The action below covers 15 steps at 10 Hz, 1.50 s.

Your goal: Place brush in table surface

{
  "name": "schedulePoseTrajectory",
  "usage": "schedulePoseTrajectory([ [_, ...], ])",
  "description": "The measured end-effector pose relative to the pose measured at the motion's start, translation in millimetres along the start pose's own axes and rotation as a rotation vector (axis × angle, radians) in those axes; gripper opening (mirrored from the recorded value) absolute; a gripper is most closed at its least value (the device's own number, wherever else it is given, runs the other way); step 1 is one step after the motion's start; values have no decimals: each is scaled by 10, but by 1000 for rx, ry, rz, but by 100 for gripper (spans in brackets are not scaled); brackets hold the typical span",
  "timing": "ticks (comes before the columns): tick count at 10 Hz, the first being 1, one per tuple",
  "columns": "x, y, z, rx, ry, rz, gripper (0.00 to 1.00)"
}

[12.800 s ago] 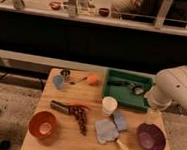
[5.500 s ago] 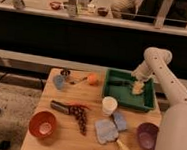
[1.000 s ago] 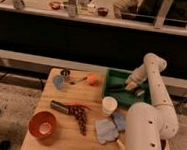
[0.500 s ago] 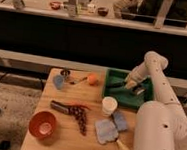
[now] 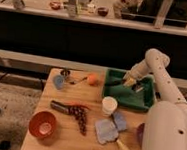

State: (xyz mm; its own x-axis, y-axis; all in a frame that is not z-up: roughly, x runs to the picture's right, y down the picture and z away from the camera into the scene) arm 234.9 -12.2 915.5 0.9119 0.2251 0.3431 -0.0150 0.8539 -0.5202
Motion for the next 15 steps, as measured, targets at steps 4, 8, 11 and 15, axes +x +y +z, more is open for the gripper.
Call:
schedulePoseTrajectory([
  [4,-209,34,-100,12,-18,-47,0],
  [8,-343,110,-173,13,-28,-83,0],
  [11,-608,180,-103,-4,-38,-133,0],
  [15,-882,238,-3,-30,-44,-186,0],
])
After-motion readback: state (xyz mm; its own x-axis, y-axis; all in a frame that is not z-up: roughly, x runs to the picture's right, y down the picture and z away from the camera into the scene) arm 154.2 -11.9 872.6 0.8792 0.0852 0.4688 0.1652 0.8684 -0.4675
